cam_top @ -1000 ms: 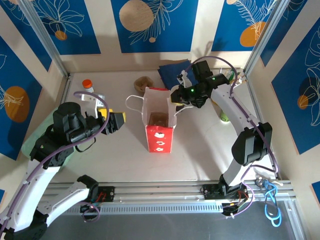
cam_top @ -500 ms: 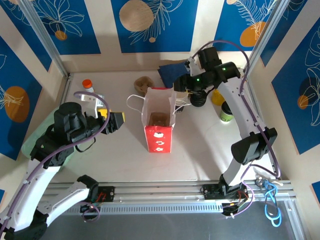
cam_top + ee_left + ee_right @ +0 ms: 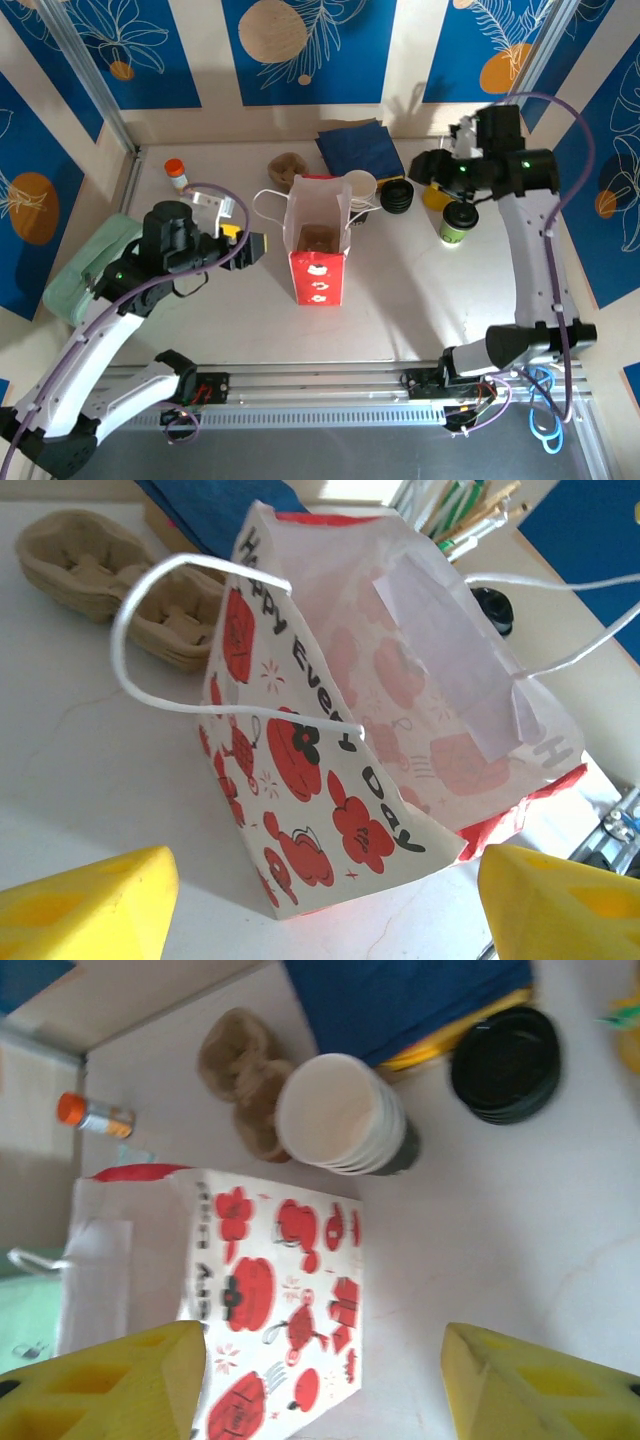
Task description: Pack the takeout coffee
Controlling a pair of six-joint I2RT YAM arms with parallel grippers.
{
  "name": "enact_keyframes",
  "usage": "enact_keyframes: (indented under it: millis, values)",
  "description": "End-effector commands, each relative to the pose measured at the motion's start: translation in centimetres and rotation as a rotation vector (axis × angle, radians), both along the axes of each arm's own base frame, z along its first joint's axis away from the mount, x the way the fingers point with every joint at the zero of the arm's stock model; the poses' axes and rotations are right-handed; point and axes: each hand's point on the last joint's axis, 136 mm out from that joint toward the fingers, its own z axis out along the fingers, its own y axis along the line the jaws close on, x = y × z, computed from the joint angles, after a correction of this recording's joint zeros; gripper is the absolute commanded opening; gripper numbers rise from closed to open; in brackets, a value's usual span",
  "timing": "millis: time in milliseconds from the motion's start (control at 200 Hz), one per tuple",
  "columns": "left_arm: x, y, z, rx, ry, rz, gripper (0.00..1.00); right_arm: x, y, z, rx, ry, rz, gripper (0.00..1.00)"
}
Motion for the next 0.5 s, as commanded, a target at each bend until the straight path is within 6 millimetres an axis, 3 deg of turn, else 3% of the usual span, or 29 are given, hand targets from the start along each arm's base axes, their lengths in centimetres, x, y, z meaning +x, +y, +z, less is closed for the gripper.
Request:
enact_keyframes:
  millis: [0, 225, 495]
  values:
    - [-0.3, -2.0, 0.4, -0.048, -0.057, -0.116, 0.78, -1.5, -2.9, -2.0, -0.003, 0.068, -0.114, 0.68]
    - [-0.4, -3.8, -2.3, -0.099, -0.057, -0.207, 0.77, -2.5, -8.0, -4.4, -0.059, 0.068, -0.260, 0.81]
    - [-0.6, -5.5, -3.8, -0.181, -0.074, -0.282, 0.76, -1.1, -12.0, -9.7, -0.179, 0.155, -0.346, 0.84]
